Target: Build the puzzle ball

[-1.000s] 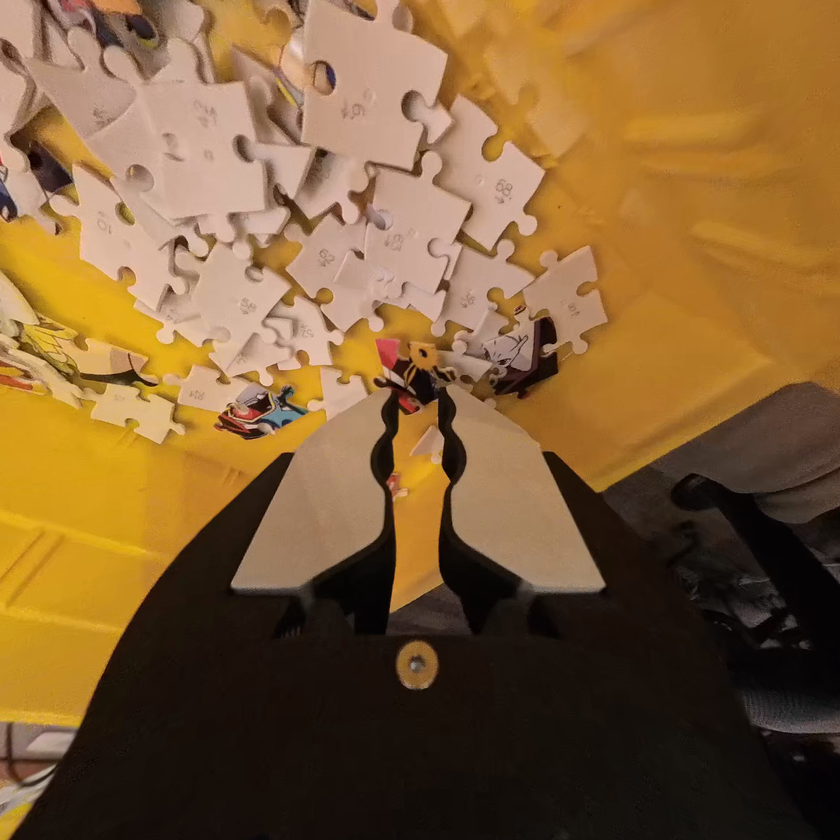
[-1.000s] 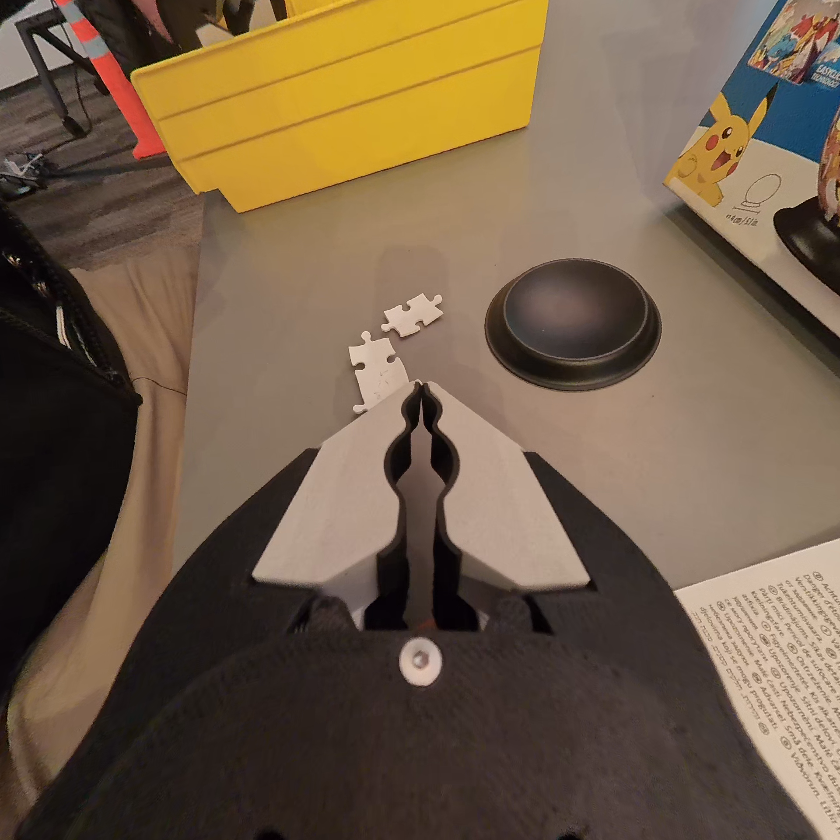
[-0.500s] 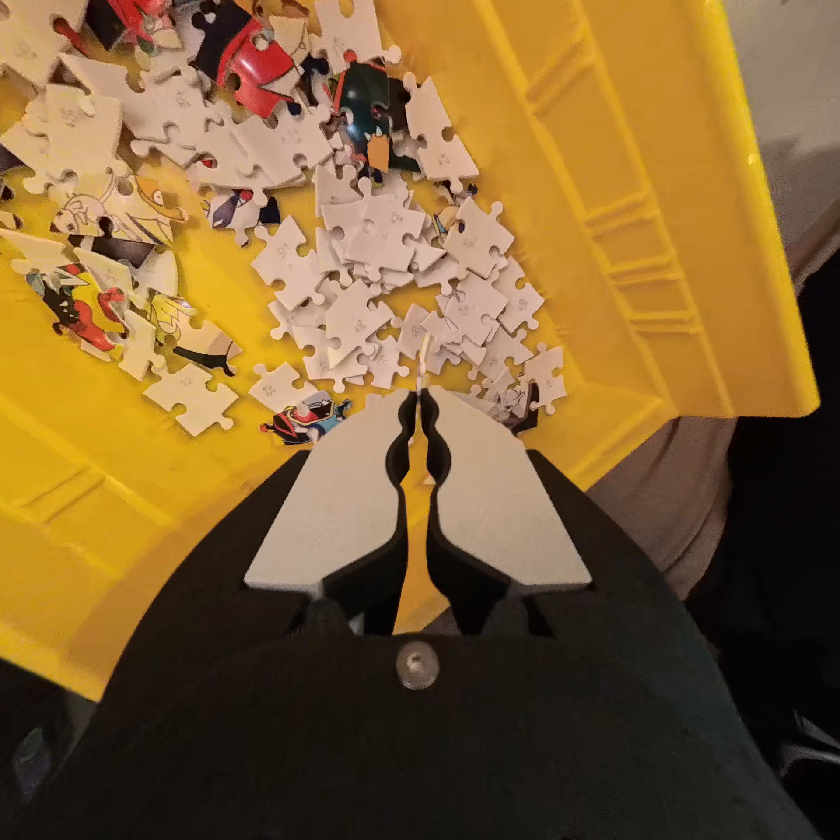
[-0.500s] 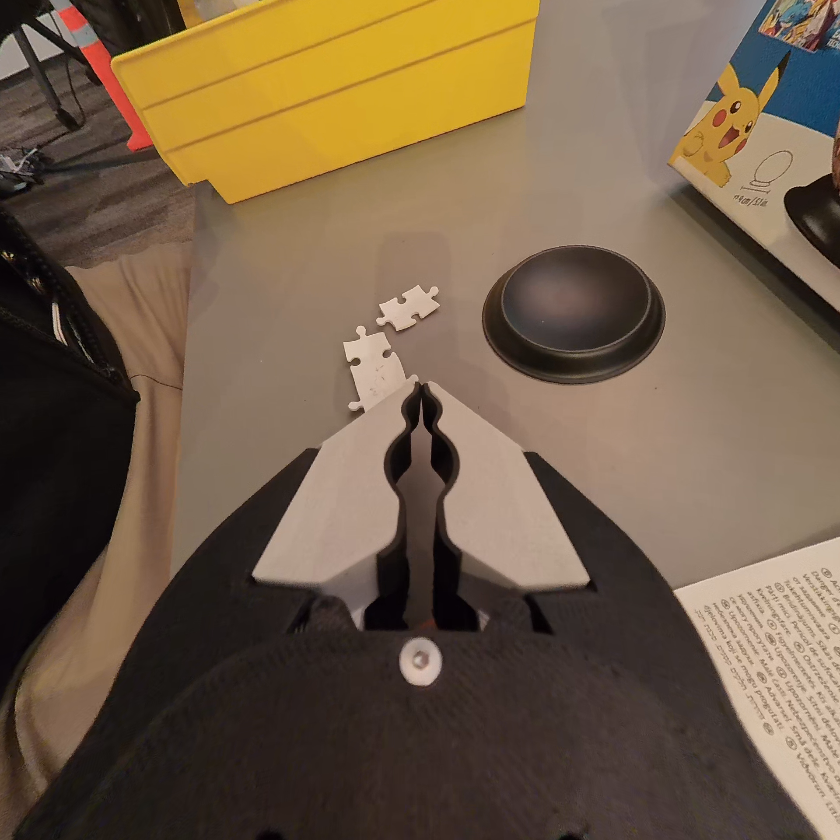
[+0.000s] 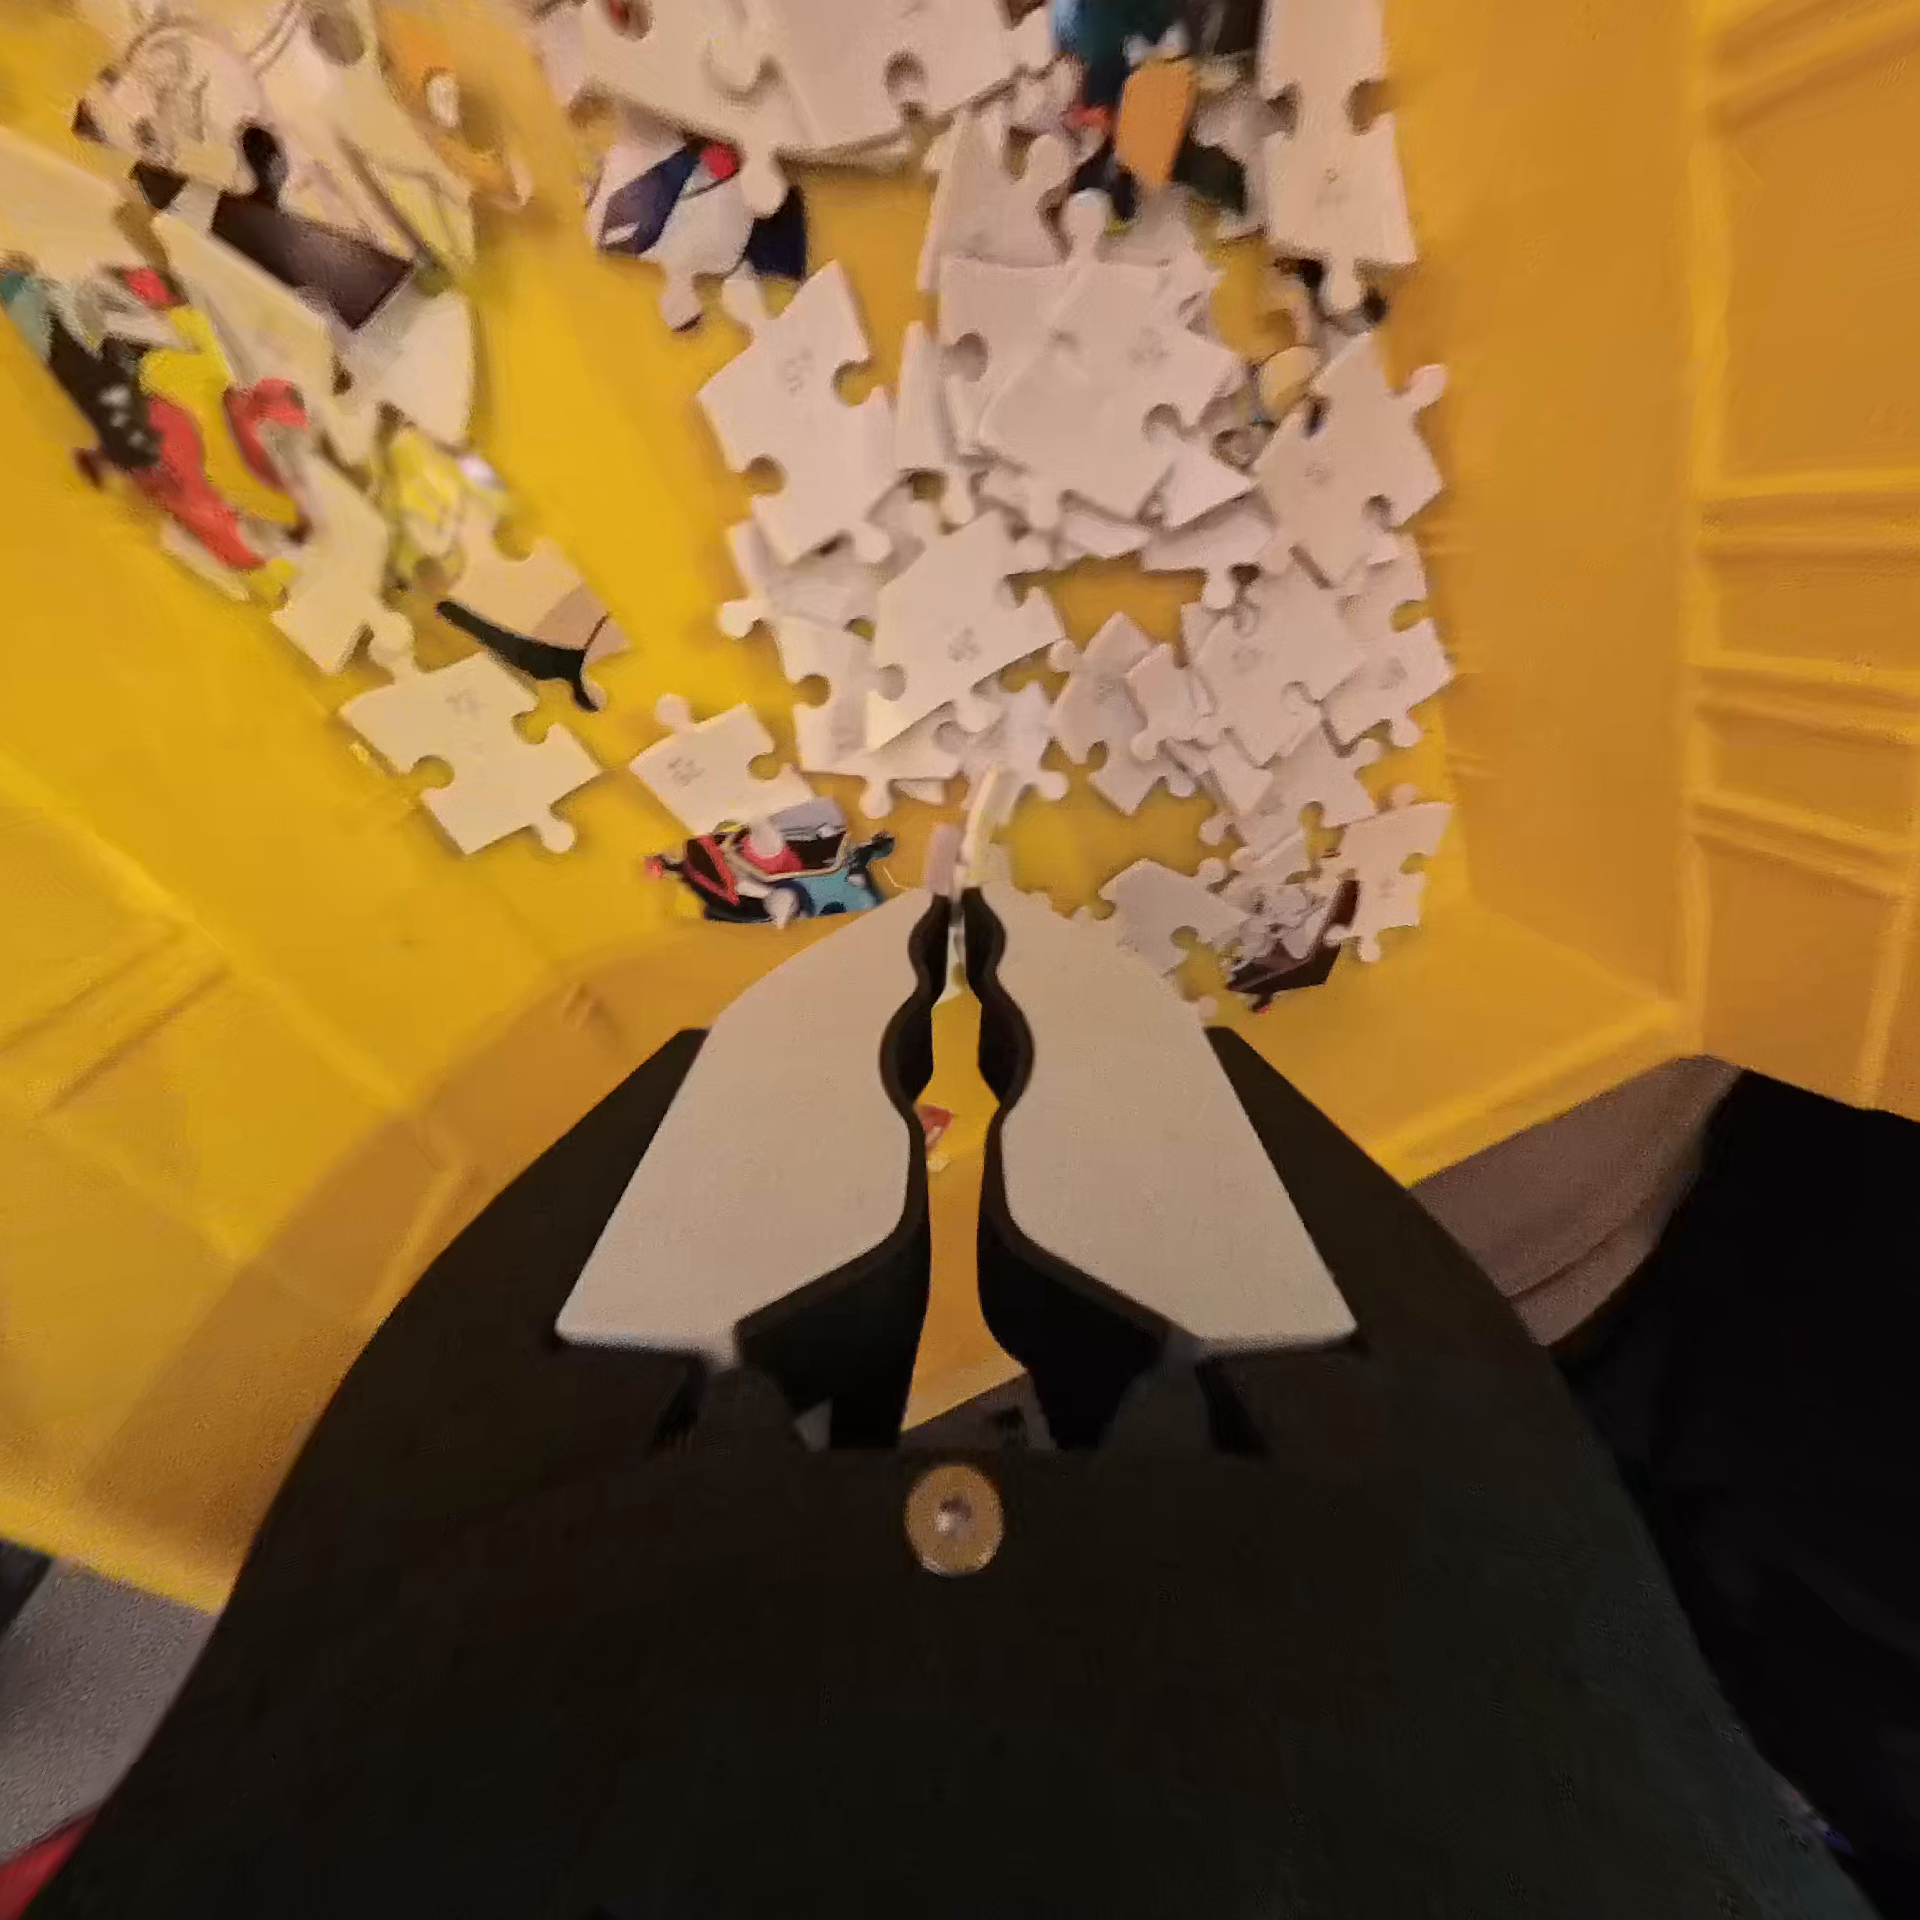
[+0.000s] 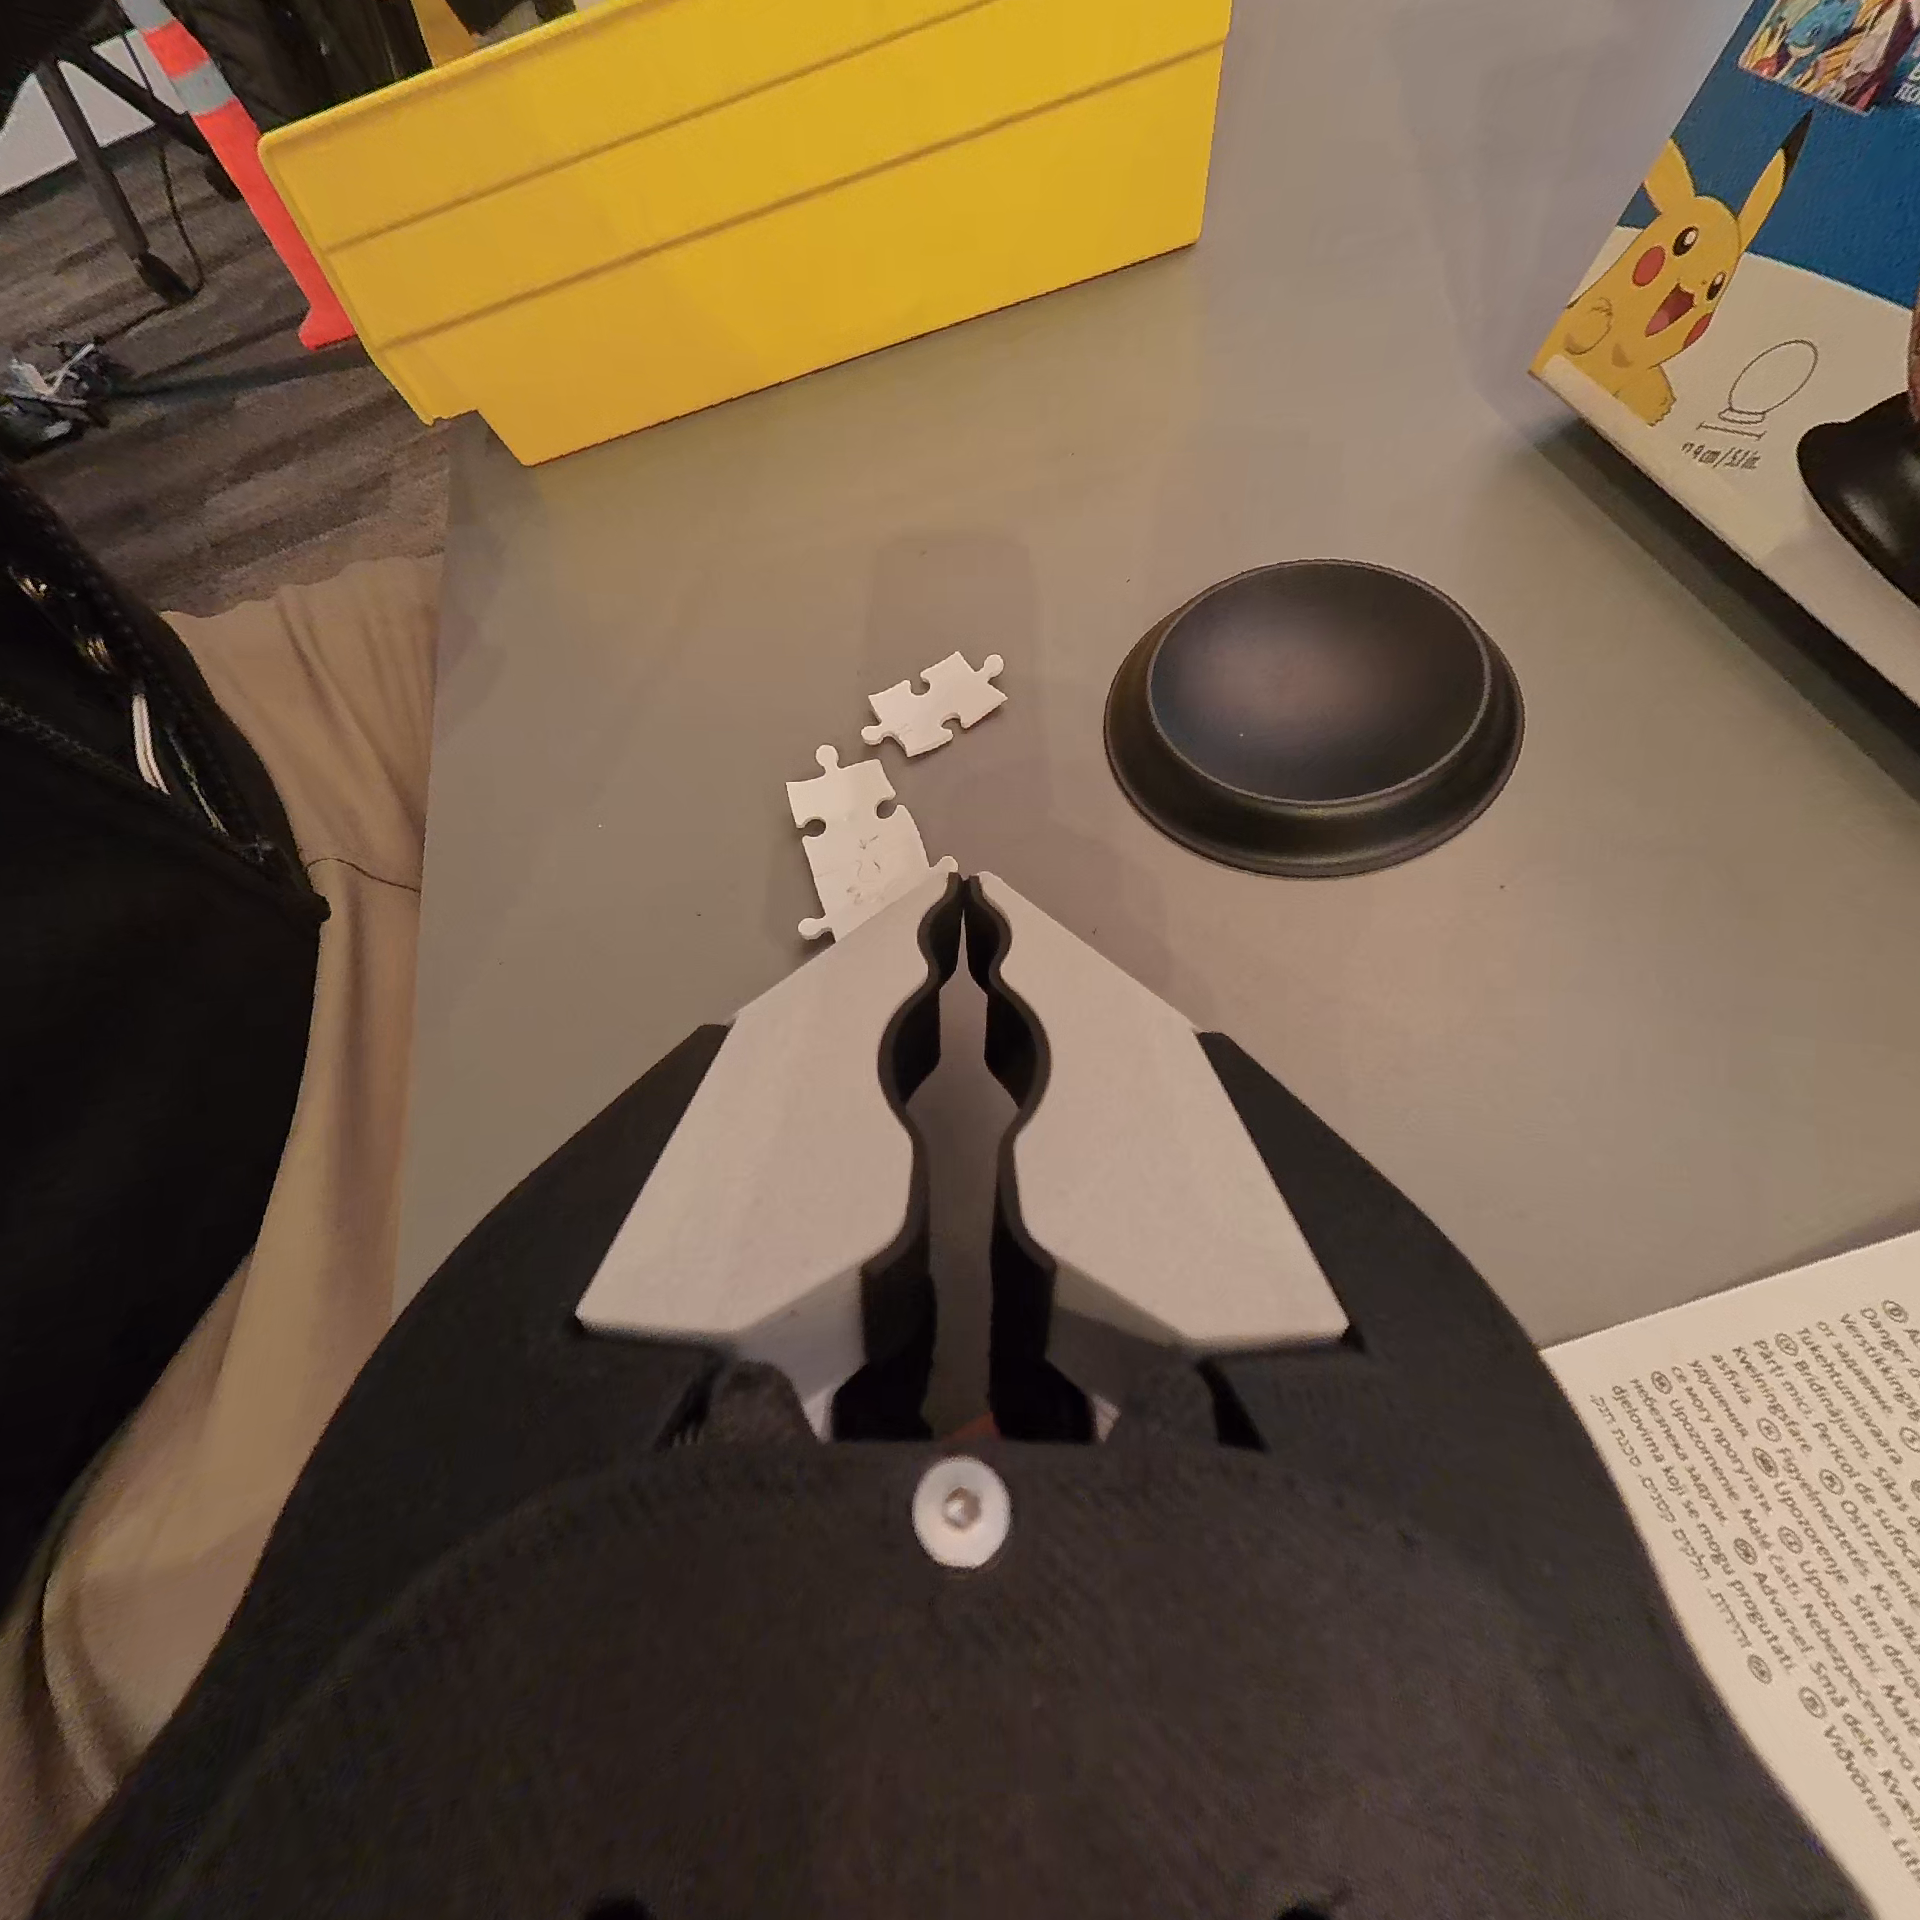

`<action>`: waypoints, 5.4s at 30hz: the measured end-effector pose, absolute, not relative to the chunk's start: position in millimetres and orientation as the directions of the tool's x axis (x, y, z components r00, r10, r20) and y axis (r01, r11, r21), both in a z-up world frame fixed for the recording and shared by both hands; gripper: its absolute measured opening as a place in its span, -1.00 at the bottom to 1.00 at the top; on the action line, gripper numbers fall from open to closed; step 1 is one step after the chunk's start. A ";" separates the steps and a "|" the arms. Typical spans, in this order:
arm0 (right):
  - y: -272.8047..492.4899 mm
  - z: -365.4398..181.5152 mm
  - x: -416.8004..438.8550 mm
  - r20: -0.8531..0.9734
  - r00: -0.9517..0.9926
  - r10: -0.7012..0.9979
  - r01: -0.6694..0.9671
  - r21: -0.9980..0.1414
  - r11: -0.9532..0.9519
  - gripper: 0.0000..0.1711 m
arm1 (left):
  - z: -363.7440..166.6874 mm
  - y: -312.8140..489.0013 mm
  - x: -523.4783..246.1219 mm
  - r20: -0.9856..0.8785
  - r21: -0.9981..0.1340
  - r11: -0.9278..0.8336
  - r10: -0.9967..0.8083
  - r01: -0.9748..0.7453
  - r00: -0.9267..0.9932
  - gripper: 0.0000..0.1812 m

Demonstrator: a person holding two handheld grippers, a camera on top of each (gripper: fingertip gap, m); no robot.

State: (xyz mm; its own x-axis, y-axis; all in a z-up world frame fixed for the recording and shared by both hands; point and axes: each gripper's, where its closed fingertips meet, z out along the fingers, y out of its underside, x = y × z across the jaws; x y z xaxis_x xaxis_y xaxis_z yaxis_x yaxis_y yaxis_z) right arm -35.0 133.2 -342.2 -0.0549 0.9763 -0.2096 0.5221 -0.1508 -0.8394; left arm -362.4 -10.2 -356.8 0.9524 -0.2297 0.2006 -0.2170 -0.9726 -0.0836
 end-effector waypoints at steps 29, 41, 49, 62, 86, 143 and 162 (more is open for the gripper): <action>133.9 -344.1 -34.8 -0.207 -0.050 0.977 0.529 -0.835 -0.150 -1.00 | -370.5 -40.5 -306.3 0.163 0.078 -0.728 -0.665 -0.681 0.729 -0.41; 133.7 -342.2 -34.5 -0.211 -0.054 0.976 0.520 -0.841 -0.153 -1.00 | -362.8 -19.5 -333.7 -0.012 0.054 -0.808 -0.588 -0.586 0.809 -0.97; 134.0 -342.4 -34.6 -0.212 -0.052 0.976 0.521 -0.839 -0.155 -1.00 | -354.0 -26.1 -308.8 0.146 -0.041 -0.800 -0.597 -0.598 0.789 -0.51; 134.1 -342.3 -34.6 -0.214 -0.051 0.976 0.521 -0.839 -0.156 -1.00 | -371.3 -32.9 -304.6 0.135 0.038 -0.774 -0.622 -0.632 0.771 -0.82; 134.5 -342.5 -34.9 -0.212 -0.049 0.976 0.521 -0.839 -0.156 -1.00 | -353.5 -29.8 -338.9 -0.049 -0.085 -0.824 -0.558 -0.561 0.828 -0.75; 135.6 -344.1 -35.0 -0.230 -0.042 0.972 0.531 -0.830 -0.173 -1.00 | -326.4 64.5 -336.5 -0.048 -0.432 -0.768 -0.503 -0.472 0.863 -0.63; 138.7 -343.4 -35.1 -0.256 -0.029 0.966 0.525 -0.826 -0.203 -1.00 | -370.9 84.7 -332.6 0.074 -0.363 -0.835 -0.469 -0.414 0.880 -0.76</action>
State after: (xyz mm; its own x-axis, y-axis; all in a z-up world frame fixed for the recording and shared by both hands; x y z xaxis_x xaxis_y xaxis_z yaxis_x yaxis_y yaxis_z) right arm -35.1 138.7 -343.4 -0.0293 0.9662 -0.2561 0.5251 -0.2031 -0.8264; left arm -332.6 84.7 -370.9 0.8803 -0.4687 0.0737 -0.4140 -0.8348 -0.3630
